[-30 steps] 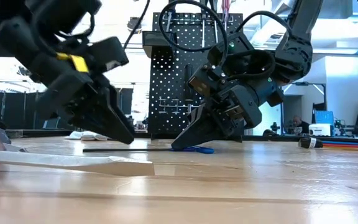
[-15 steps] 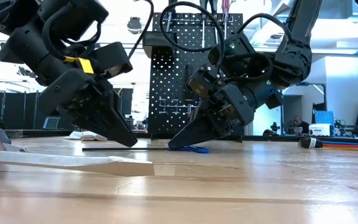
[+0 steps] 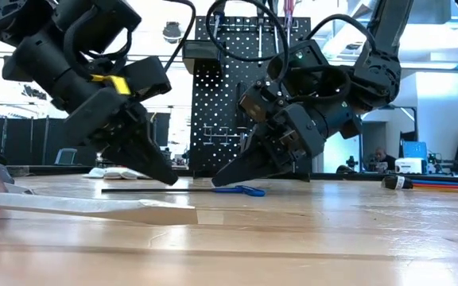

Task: Hang tools onto peg board
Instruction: Hang the blue pick tool on the pegboard

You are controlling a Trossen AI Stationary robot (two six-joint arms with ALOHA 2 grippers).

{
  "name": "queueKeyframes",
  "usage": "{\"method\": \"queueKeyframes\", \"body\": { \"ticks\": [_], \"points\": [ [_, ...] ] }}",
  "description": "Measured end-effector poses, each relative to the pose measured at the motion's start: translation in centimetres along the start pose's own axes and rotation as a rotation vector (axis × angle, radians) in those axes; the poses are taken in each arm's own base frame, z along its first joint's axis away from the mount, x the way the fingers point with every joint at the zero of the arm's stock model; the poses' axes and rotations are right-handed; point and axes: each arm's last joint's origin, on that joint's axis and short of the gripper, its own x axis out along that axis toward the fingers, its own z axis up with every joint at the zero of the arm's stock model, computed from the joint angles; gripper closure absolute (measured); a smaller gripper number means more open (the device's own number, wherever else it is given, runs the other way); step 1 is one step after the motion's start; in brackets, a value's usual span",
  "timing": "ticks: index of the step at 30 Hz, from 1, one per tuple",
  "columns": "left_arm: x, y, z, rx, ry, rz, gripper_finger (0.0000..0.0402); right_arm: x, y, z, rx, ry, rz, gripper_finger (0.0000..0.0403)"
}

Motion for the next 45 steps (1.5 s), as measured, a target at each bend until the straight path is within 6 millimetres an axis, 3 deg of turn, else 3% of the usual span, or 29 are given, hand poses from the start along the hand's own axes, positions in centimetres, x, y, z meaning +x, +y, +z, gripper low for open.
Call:
{"method": "queueKeyframes", "body": {
  "ticks": [7,11,17,21,26,33,38,45],
  "points": [
    [0.2,0.6,0.4,-0.051,-0.025,0.017,0.0243,0.1,0.3,0.4,0.0,-0.04,-0.047,0.0401],
    [0.2,0.6,0.5,-0.045,-0.033,0.027,0.0243,-0.3,0.6,1.0,-0.002,-0.035,-0.054,0.04],
    [0.2,0.5,0.8,-0.045,-0.066,0.007,0.0265,-2.4,1.1,3.6,0.001,-0.019,-0.07,0.0397],
    [0.3,0.3,1.3,-0.026,-0.116,-0.005,0.0266,-2.4,1.7,3.3,-0.008,0.035,-0.056,0.0369],
    [1.9,-0.1,0.8,-0.023,-0.162,-0.017,0.0242,-3.3,2.6,3.4,-0.038,0.126,-0.041,0.0322],
    [3.8,0.3,0.7,0.001,-0.099,0.016,0.022,-3.9,5.5,3.9,-0.05,0.158,0.019,0.0313],
    [5.1,0.7,0.7,-0.026,-0.019,-0.035,0.0261,-3.6,8.4,3.5,-0.091,0.181,0.081,0.0312],
    [5.6,1.6,0.7,-0.005,0.116,-0.027,0.0381,-3.6,11.6,2.5,-0.145,0.238,0.031,0.0312]
  ]
}}
